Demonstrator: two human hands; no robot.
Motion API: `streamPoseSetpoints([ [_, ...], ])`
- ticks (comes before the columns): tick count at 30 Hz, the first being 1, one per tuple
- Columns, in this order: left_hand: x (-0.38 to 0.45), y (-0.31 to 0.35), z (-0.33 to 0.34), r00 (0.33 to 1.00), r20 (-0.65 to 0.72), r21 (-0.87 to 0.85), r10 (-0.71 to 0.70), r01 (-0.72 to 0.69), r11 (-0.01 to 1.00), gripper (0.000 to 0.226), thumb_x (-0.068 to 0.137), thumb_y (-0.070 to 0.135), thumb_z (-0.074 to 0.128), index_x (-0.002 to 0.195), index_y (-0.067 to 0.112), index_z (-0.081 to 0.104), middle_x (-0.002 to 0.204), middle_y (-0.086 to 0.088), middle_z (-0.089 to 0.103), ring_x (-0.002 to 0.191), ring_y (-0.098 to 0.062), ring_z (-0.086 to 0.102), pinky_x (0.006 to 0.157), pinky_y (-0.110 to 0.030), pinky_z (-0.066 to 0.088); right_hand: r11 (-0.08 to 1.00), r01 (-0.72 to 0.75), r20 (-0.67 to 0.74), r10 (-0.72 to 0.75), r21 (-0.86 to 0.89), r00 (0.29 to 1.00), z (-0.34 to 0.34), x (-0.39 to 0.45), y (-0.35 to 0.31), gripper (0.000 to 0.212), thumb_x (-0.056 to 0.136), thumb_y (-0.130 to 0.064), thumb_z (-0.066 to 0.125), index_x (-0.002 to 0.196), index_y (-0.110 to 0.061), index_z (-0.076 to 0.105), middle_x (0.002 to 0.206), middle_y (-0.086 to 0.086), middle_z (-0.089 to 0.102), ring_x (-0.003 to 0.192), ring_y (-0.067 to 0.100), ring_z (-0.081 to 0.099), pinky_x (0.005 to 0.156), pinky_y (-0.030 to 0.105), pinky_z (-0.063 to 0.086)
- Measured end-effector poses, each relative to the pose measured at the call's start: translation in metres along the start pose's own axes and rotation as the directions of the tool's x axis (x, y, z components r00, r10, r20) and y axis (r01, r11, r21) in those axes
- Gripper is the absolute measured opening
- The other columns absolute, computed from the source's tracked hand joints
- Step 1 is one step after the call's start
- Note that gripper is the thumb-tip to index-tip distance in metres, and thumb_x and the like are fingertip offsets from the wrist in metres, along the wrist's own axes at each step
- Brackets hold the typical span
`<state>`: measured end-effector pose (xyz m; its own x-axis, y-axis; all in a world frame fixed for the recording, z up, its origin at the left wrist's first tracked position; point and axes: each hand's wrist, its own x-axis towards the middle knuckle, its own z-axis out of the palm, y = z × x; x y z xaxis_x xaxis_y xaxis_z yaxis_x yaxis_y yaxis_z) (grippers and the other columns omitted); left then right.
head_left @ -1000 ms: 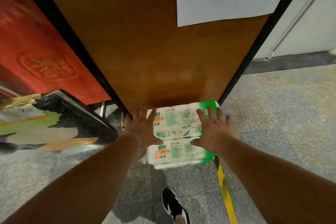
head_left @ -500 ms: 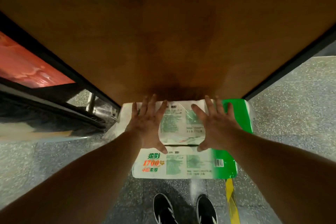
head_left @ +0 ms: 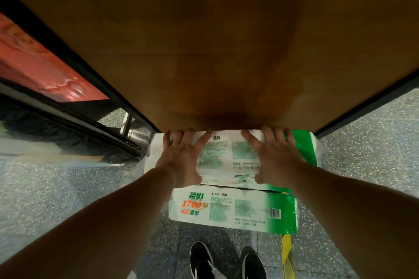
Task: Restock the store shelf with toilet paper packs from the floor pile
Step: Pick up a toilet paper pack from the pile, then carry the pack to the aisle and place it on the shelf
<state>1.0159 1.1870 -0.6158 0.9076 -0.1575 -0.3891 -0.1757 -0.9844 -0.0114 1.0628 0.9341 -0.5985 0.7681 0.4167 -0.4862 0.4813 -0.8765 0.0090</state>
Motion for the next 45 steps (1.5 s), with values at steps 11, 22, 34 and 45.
streamPoseSetpoints([
  [11,-0.156,-0.053,-0.132,0.953,-0.139,-0.027,-0.271,0.269,0.963,0.130,0.061,0.068,0.071,0.157,0.042,-0.011,0.155,-0.012,0.019,0.140,-0.036,0.021,0.120,-0.061,0.010,0.957,0.272,-0.158,-0.285,-0.099,0.945,-0.157,-0.059,-0.071,0.126,0.068,-0.069,0.075,0.158,-0.042,-0.009,0.155,0.014,0.016,0.141,0.040,0.020,0.120,0.063,0.009],
  [22,-0.415,-0.103,-0.253,0.731,-0.235,-0.165,-0.641,0.620,0.767,0.127,0.061,0.073,0.070,0.156,0.045,-0.010,0.161,-0.011,0.017,0.148,-0.034,0.012,0.122,-0.059,-0.001,0.761,0.580,-0.203,-0.641,-0.290,0.740,-0.341,-0.166,-0.238,0.125,0.074,-0.068,0.073,0.156,-0.045,-0.019,0.168,0.012,-0.005,0.152,0.040,-0.002,0.122,0.060,-0.003],
  [34,-0.756,-0.108,-0.274,0.363,-0.232,-0.283,-0.902,0.862,0.420,0.130,0.058,0.072,0.072,0.158,0.046,-0.007,0.161,-0.009,0.018,0.147,-0.031,0.013,0.123,-0.056,0.003,0.392,0.797,-0.161,-0.919,-0.459,0.359,-0.416,-0.362,-0.491,0.119,0.077,-0.061,0.074,0.157,-0.046,-0.011,0.169,0.013,-0.006,0.154,0.039,-0.004,0.122,0.061,-0.005],
  [45,-1.026,-0.066,-0.242,0.036,-0.230,-0.300,-0.973,0.948,0.106,0.129,0.051,0.078,0.065,0.158,0.045,0.000,0.155,-0.008,0.026,0.143,-0.030,0.020,0.122,-0.058,0.006,0.067,0.823,-0.114,-0.993,-0.564,0.002,-0.398,-0.554,-0.695,0.121,0.074,-0.064,0.074,0.158,-0.043,-0.011,0.167,0.014,0.002,0.152,0.037,0.003,0.122,0.061,-0.005],
])
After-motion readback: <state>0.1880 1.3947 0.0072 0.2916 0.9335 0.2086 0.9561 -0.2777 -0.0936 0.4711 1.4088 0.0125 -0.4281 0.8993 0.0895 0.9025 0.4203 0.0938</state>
